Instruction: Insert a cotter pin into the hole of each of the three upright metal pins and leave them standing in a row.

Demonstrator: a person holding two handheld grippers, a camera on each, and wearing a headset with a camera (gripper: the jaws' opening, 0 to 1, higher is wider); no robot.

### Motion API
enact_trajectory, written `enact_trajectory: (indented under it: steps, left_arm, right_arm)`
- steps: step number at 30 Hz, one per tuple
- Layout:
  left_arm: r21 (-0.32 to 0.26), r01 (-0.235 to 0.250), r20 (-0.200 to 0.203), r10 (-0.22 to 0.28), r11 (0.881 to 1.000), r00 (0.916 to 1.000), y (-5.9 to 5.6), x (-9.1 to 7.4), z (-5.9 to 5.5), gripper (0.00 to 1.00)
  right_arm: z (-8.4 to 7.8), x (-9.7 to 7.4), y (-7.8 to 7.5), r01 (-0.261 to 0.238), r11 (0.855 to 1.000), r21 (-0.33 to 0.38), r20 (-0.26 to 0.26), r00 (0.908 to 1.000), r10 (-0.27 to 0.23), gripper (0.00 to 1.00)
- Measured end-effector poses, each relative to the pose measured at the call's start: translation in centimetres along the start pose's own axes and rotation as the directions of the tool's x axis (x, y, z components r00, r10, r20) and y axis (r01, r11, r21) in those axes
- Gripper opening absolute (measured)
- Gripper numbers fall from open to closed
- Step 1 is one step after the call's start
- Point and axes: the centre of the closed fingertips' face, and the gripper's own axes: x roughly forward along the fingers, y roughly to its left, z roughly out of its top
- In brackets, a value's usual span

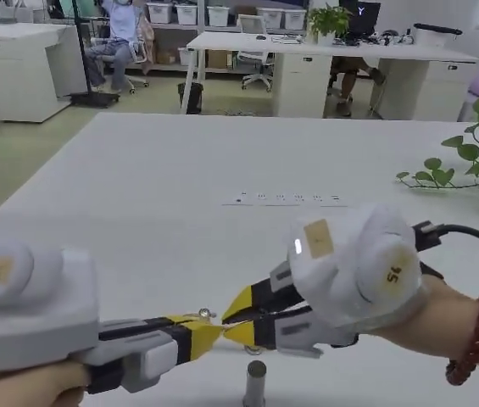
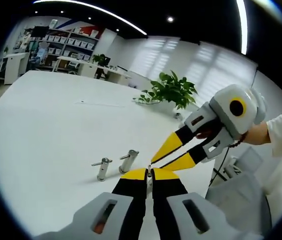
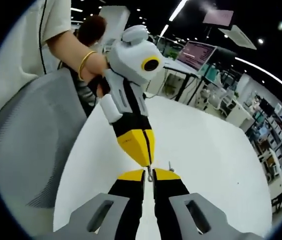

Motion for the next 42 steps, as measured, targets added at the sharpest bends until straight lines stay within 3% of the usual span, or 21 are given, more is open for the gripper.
enact_trajectory:
  steps: [3, 6, 9, 12, 16, 18, 22, 24, 30, 42]
  left_arm:
    - [0.024, -0.003, -0.002, 0.003, 1.0, 1.0, 0.1, -0.2, -0.2, 0.0]
    - [0.051, 0.003, -0.002, -0.003, 0.999, 1.0, 0.0, -0.4, -0.4, 0.0]
    - [0.095, 0.009, -0.006, -0.009, 0.995, 0.9999, -0.1, -0.5, -0.6, 0.0]
    - [0.125, 0.021, -0.011, -0.02, 0.992, 0.9997, -0.2, -0.6, -0.7, 0.0]
    - [0.155, 0.051, -0.005, -0.051, 0.987, 0.9987, -0.8, -0.6, -0.8, 0.0]
    - [0.165, 0.068, -0.005, -0.068, 0.984, 0.9977, -1.2, -0.6, -0.9, 0.0]
    - [0.179, 0.116, 0.01, -0.12, 0.977, 0.9927, -2.2, -0.7, -0.8, 0.0]
    - [0.183, 0.131, 0.016, -0.136, 0.974, 0.9905, -2.6, -0.8, -0.7, 0.0]
    - [0.208, 0.186, 0.027, -0.196, 0.96, 0.9803, -3.9, -0.9, -0.4, 0.0]
    - [0.235, 0.268, 0.017, -0.28, 0.934, 0.9599, -5.6, -1.0, -0.7, 0.01]
  right_arm:
    - [-0.2, -0.4, -0.2, -0.022, 0.99, 0.138, 0.037, 0.9992, 0.017, 0.1]
    - [-0.5, -0.8, -0.4, -0.035, 0.975, 0.219, 0.052, 0.9983, 0.024, 0.12]
    - [-0.7, -1.1, -0.4, -0.063, 0.946, 0.318, 0.081, 0.9959, 0.039, 0.13]
    - [-0.7, -1.5, -0.2, -0.117, 0.902, 0.415, 0.128, 0.9893, 0.069, 0.16]
    - [-0.9, -1.8, 0.1, -0.168, 0.871, 0.462, 0.173, 0.9801, 0.097, 0.17]
    - [-0.8, -2.0, 0.6, -0.209, 0.848, 0.487, 0.195, 0.9725, 0.128, 0.18]
    - [-0.9, -2.3, 1.1, -0.244, 0.836, 0.492, 0.217, 0.964, 0.154, 0.18]
    - [-0.8, -2.4, 1.4, -0.272, 0.826, 0.493, 0.239, 0.9556, 0.172, 0.17]
    - [-0.4, -2.7, 2.2, -0.316, 0.818, 0.48, 0.267, 0.9412, 0.207, 0.17]
    - [-0.1, -3.2, 4.0, -0.401, 0.787, 0.468, 0.314, 0.9086, 0.276, 0.14]
